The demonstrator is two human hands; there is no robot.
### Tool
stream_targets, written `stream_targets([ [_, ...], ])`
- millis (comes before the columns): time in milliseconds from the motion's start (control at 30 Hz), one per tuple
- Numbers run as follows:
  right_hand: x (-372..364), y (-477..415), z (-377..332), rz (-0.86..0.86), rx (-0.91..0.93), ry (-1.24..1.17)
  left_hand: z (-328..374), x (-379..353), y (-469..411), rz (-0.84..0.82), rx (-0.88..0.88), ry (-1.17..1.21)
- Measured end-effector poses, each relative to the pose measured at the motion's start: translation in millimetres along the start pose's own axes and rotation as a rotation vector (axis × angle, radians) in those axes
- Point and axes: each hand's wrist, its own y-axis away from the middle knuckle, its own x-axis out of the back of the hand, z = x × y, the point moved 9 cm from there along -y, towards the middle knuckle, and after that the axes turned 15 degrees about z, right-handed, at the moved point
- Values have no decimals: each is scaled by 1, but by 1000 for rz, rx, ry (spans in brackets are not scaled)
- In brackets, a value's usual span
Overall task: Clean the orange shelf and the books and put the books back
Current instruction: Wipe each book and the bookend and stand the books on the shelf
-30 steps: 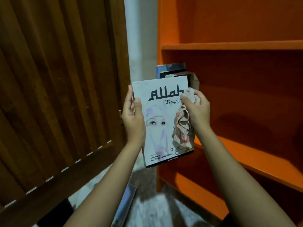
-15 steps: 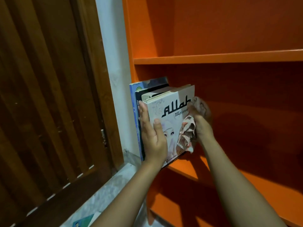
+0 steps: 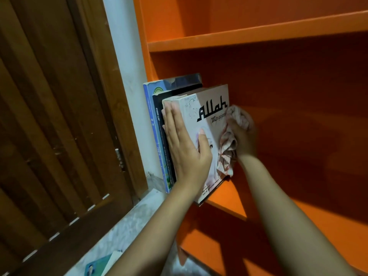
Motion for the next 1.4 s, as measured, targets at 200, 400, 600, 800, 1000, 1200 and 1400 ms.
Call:
stream_targets([
  [200, 12, 6, 7, 88, -55, -1, 3, 4, 1, -15, -33, 12],
  [400, 22, 9, 3, 126, -32, 46, 3, 5, 2, -21, -20, 19],
  [600, 25, 11, -8, 134, -15, 123, 4, 8, 1, -45, 3, 22],
  [800, 30, 19, -37, 160, 25, 140, 14, 22, -8, -98, 88, 40],
  [1000, 22, 44, -71, 146, 2, 171, 31, 57, -28, -113, 146, 43],
  [1200, -15, 89, -116, -22, 298, 329, 36, 101, -47, -264, 45, -122],
  [1400, -77, 159, -73, -356, 303, 473, -24, 154, -29, -468, 35, -464],
])
